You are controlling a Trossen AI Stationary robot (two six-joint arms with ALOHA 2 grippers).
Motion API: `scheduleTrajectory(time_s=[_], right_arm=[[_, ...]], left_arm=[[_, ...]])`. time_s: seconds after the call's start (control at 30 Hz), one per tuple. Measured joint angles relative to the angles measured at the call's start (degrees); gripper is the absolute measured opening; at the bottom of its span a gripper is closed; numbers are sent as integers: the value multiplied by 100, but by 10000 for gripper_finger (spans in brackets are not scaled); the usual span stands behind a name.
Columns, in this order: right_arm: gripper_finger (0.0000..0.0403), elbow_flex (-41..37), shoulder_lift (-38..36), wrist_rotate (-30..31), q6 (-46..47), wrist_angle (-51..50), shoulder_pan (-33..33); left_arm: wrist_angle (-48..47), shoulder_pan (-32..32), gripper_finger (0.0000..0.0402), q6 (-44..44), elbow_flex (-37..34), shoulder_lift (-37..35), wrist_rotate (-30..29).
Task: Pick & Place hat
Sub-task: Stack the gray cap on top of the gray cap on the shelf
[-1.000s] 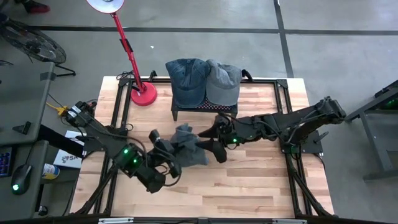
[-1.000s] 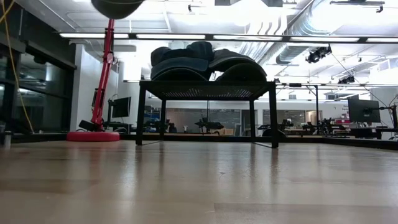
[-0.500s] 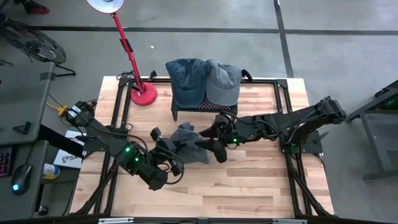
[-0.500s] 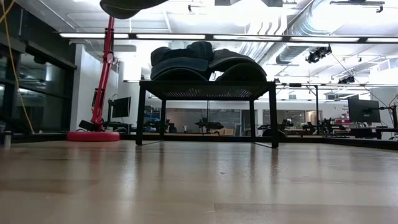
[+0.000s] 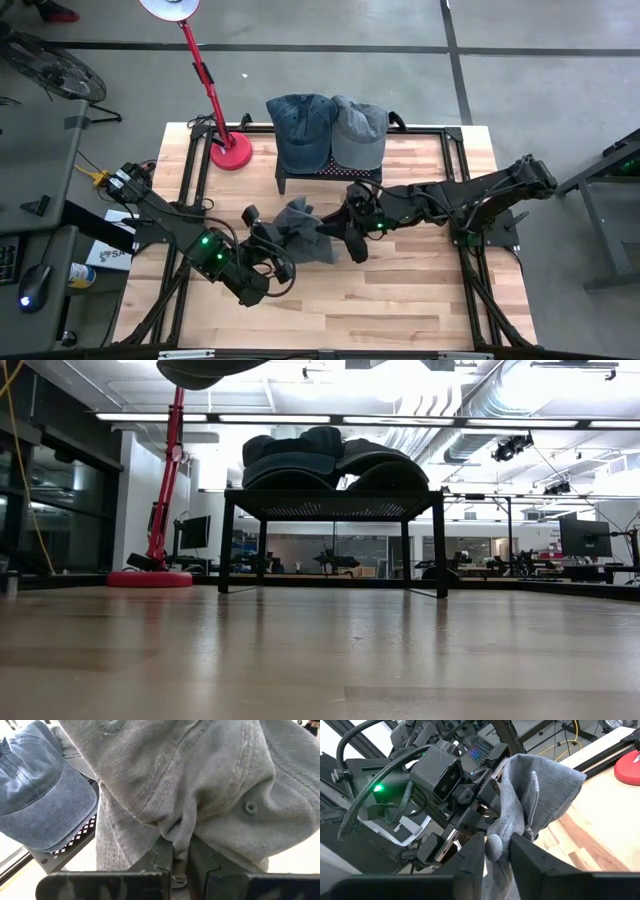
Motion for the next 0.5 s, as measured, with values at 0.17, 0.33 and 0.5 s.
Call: scheduleTrajectory(time_s=[0.17,0.33,0.5], right_arm=[[23,0,-25,-147,-131,-14,0],[22,0,-28,-175,-162,3,0],[22,0,-75,-179,-240,-11,25]], left_arm=[[-9,0,19,0,2,-2,-1],[-13,0,32,8,2,-6,14],[-34,0,101,30,3,-7,14]])
